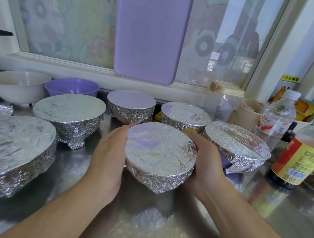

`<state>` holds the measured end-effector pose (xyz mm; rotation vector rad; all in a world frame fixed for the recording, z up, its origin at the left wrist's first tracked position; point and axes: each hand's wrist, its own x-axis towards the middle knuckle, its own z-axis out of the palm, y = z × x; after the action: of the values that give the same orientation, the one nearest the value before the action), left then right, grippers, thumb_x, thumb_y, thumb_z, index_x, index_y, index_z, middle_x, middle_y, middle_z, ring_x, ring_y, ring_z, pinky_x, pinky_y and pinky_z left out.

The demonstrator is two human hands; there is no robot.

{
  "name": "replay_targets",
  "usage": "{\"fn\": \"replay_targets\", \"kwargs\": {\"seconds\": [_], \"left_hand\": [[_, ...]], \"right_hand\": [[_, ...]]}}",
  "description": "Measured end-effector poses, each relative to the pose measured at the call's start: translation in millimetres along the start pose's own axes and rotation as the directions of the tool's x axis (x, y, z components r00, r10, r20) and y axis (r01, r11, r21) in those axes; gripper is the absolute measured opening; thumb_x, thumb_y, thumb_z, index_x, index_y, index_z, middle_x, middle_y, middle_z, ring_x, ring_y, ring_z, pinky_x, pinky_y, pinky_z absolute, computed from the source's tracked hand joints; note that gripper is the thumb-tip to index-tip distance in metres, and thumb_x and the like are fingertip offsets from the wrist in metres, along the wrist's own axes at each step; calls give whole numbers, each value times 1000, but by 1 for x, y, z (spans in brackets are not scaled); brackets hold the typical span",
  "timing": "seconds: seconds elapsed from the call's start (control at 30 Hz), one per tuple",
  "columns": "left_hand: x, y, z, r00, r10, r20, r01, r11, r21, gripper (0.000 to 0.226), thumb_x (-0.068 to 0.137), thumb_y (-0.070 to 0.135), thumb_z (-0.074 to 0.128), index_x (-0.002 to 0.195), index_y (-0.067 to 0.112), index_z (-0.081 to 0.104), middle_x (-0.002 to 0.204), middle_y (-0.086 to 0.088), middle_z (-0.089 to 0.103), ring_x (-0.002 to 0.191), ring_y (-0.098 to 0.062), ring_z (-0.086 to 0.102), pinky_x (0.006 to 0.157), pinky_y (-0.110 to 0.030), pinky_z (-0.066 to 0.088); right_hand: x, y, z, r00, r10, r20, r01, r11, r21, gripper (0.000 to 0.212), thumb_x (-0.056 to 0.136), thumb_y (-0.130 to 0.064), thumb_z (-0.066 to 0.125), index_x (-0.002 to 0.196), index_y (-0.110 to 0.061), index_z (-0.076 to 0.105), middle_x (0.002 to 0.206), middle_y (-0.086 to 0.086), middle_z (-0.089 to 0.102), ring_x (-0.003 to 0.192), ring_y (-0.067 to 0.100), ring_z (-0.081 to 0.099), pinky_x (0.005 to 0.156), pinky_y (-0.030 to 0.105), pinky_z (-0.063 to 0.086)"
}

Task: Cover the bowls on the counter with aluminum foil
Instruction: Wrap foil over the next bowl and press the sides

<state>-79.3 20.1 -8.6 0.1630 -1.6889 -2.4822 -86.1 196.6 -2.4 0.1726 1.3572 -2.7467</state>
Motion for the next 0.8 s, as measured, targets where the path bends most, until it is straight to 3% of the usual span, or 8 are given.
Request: {"fn": "replay_targets", "kwargs": {"seconds": [0.1,0.23,0.4,0.5,0.6,0.67,0.73,0.8], "left_hand": [[-3,-3,4,1000,-23,2,23,996,-88,28,102,28,58,113,10,76,112,-7,79,103,-25,75,91,-41,53],[0,-2,4,999,-38,-26,36,997,-75,29,106,29,54,99,14,78,95,-1,75,86,-16,71,79,-36,50],[9,6,1,997,-45,-56,47,999,28,22,100,34,59,93,15,69,90,-5,63,81,-23,59,78,-38,41],[9,12,-3,999,11,-45,-3,987,160,32,100,32,53,95,14,79,94,-5,80,82,-23,75,72,-31,49],[1,18,-4,994,106,-8,-100,964,246,33,100,34,55,95,8,75,89,-11,75,70,-12,66,59,-25,43],[-2,17,-5,980,195,31,-192,912,363,31,100,45,58,87,19,68,81,10,68,65,2,58,58,-19,42],[-4,14,-5,969,231,85,-241,821,517,44,86,70,61,109,33,68,98,28,66,86,14,59,71,-14,39],[-5,11,-6,965,219,144,-261,751,607,83,67,84,59,135,37,58,125,26,61,111,8,58,82,-11,38]], "right_hand": [[1,6,3,999,-34,-3,35,999,38,31,105,-26,54,117,-3,71,129,20,72,121,42,69,114,59,46],[3,12,2,999,-29,-33,30,999,22,39,109,-30,50,125,-3,72,121,18,76,114,39,73,110,56,50],[10,-4,-4,999,-27,-34,20,981,-191,36,106,-21,53,79,-8,73,81,9,77,74,20,76,69,31,61],[16,-8,-10,997,-51,-66,35,973,-226,43,97,-31,68,114,7,72,120,23,75,108,33,76,108,49,54],[14,-12,-13,994,-92,-62,74,965,-252,33,102,-26,61,117,-2,78,118,18,77,114,38,73,114,56,48],[14,-14,-12,995,-93,-43,80,965,-248,35,108,-29,54,125,-7,75,121,14,77,117,35,72,115,56,47],[16,-13,-13,998,-66,-17,60,970,-236,38,111,-32,50,133,-9,71,127,14,75,120,33,71,117,55,45],[16,-12,-13,999,-47,-19,41,971,-236,41,112,-35,47,134,-9,70,129,15,74,122,33,70,117,54,44]]}}
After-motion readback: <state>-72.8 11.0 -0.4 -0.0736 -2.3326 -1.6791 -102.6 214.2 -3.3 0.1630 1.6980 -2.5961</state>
